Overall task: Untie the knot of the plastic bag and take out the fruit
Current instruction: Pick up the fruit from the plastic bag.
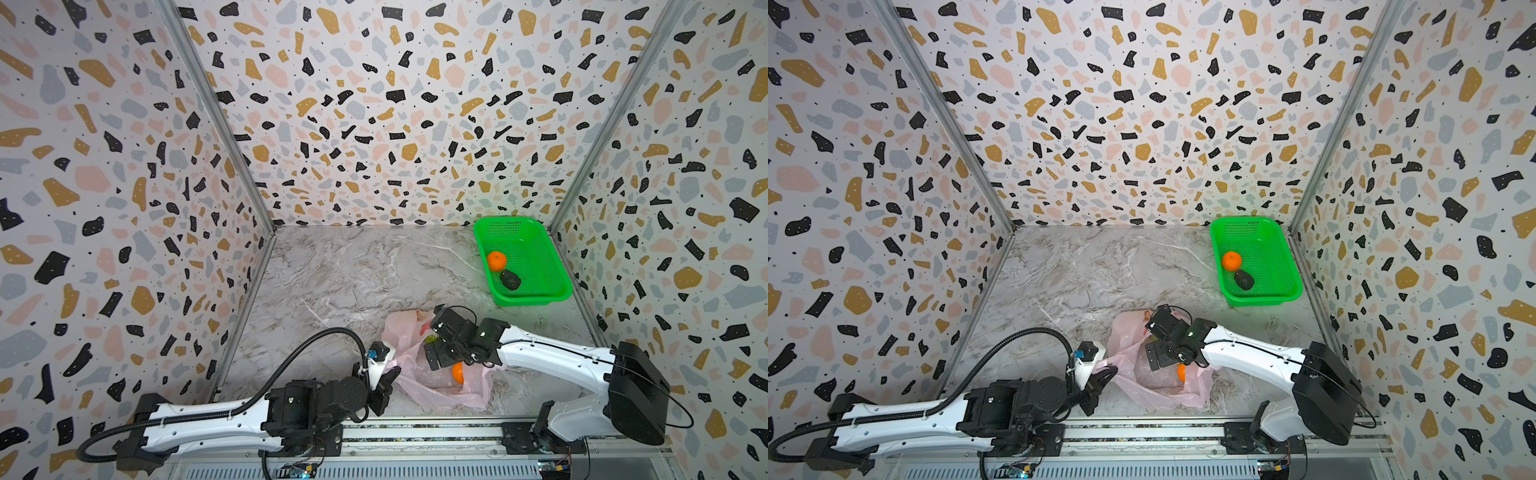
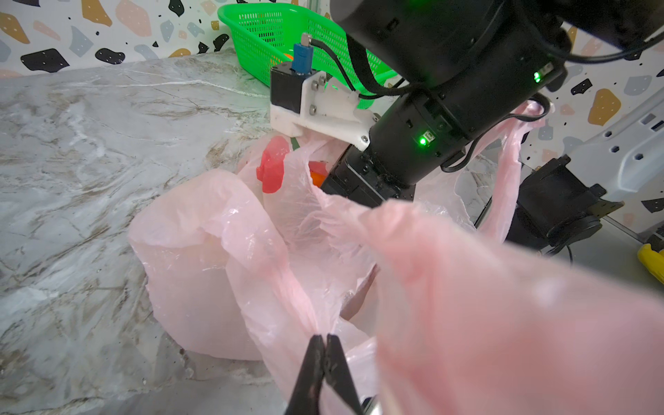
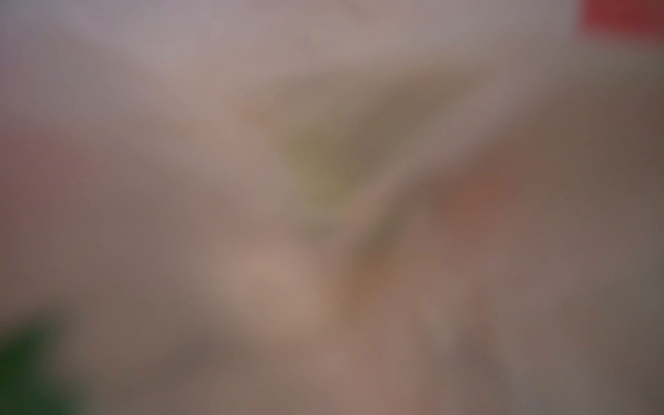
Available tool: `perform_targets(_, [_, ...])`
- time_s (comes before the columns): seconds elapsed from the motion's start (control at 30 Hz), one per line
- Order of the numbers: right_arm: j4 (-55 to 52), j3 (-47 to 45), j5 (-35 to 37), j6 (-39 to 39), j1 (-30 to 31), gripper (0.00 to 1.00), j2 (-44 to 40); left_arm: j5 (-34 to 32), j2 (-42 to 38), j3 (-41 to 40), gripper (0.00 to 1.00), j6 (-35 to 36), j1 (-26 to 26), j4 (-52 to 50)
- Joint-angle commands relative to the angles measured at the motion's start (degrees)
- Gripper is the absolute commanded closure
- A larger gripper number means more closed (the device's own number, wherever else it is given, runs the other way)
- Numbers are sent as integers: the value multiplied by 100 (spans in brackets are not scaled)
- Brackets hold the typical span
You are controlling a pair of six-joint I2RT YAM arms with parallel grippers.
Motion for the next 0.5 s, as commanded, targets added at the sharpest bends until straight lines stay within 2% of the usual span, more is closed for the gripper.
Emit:
perform_targets(0.0, [90,-218,99,-86,-42,0,147,-50,-11,68,100,69,-23,188])
perform_targets(0.37, [672,-471,116,-296,-145,4,563,-80,60,13,100,130,-23,198])
perform_targets(0.47, [757,-442,195,-349,-145,10,516,-94,73,33,100,136,-23,175])
